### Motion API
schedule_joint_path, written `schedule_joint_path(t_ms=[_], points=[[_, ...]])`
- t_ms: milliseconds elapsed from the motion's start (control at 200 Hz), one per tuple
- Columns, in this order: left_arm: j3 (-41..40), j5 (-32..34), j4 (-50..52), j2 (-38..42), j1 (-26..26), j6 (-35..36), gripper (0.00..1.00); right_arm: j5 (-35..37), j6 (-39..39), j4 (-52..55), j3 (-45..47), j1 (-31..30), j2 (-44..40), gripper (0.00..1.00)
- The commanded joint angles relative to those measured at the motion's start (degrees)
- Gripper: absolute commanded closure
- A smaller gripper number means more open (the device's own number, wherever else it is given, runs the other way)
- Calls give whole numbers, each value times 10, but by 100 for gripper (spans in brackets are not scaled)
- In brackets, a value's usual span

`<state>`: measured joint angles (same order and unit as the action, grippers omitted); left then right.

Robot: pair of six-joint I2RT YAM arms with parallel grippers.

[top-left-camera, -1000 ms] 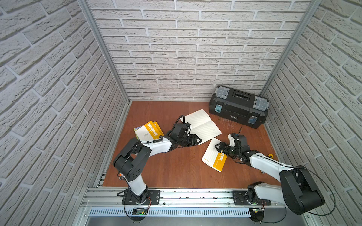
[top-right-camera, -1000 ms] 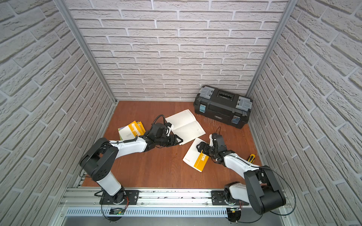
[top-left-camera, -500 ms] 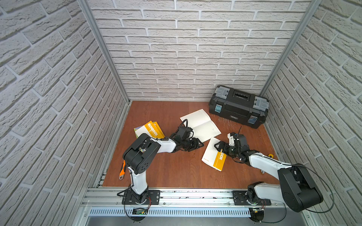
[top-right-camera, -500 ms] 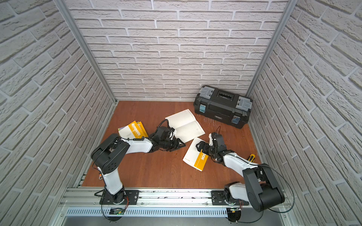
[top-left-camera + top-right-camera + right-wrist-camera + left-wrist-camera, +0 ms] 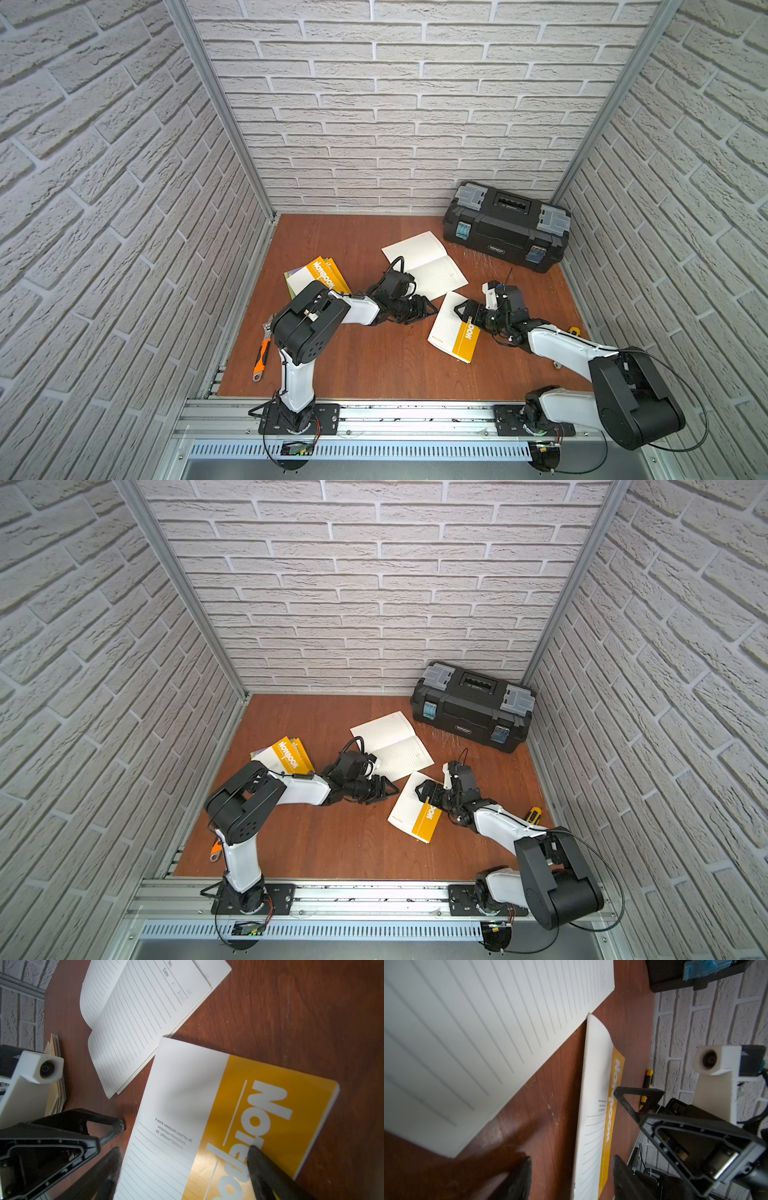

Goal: Close the notebook
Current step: Pick up the notebook from the center of the board.

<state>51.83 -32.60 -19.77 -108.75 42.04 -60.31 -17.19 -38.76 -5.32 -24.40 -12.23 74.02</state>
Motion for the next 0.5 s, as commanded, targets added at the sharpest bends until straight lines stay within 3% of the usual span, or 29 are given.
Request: schedule_joint_path(t_ms=[0,495], points=[[11,-7,-31,-14,8,-16,40,4,-1,33,15,0,0,6],[18,-24,-69,-63,41,-46,48,7,0,20,18,-2,5,6]])
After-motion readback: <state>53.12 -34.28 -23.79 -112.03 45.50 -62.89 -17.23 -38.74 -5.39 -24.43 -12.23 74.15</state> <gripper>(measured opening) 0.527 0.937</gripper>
